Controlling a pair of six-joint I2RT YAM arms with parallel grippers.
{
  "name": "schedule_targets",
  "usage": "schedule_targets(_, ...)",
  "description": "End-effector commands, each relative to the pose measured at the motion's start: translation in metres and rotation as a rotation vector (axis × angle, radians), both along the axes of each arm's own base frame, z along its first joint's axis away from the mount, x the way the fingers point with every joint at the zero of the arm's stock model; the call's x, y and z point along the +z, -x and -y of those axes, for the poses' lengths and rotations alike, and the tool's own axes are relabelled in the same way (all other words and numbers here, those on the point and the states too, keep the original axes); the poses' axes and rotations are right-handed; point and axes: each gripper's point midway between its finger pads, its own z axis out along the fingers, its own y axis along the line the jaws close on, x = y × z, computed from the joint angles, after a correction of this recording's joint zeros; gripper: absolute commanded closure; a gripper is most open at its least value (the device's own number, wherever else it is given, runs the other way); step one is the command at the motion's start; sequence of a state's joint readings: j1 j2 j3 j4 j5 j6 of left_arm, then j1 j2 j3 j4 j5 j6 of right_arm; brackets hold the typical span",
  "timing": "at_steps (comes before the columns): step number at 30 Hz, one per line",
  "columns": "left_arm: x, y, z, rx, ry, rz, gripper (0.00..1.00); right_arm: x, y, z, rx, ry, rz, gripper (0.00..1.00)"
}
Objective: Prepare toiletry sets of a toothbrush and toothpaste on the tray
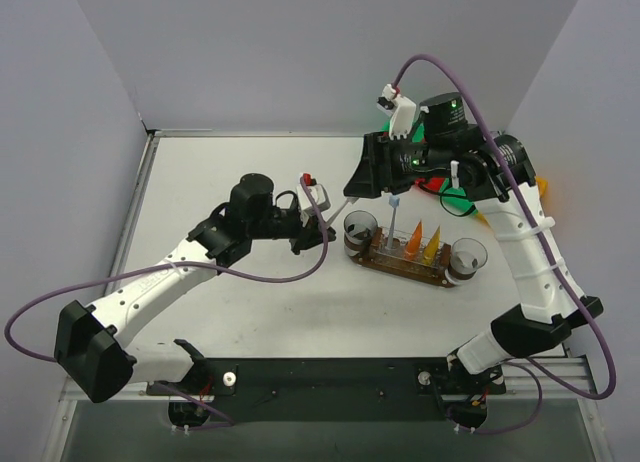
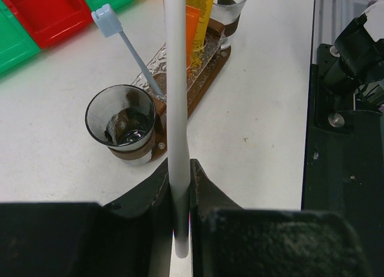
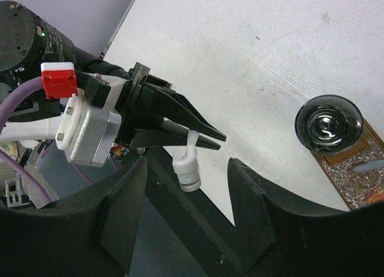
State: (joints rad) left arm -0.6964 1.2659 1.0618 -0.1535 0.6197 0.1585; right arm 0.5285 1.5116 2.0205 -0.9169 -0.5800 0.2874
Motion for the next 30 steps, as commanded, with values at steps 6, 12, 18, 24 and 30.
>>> schedule_targets(6, 0.029, -0.006, 0.006, -0.016, 0.055, 0.047, 1.0, -0.009, 0.004, -0.001, 0.041, 0.098, 0.02, 0.51)
schedule_targets(12, 0.03, -0.007, 0.007, -0.017, 0.054, 0.05, 1.0, -0.014, 0.002, -0.004, 0.056, 0.128, 0.027, 0.55)
schedule_targets(18, 0.029, -0.008, 0.007, -0.016, 0.051, 0.052, 1.0, -0.016, 0.001, -0.006, 0.065, 0.136, 0.03, 0.63)
schedule_targets(24, 0.029, -0.008, 0.007, -0.017, 0.05, 0.053, 1.0, -0.019, 0.001, -0.007, 0.071, 0.142, 0.028, 0.8)
schedule_targets(30, 0.029, -0.01, 0.005, 0.005, 0.045, 0.057, 1.0, -0.022, 0.001, -0.011, 0.068, 0.132, 0.003, 1.0)
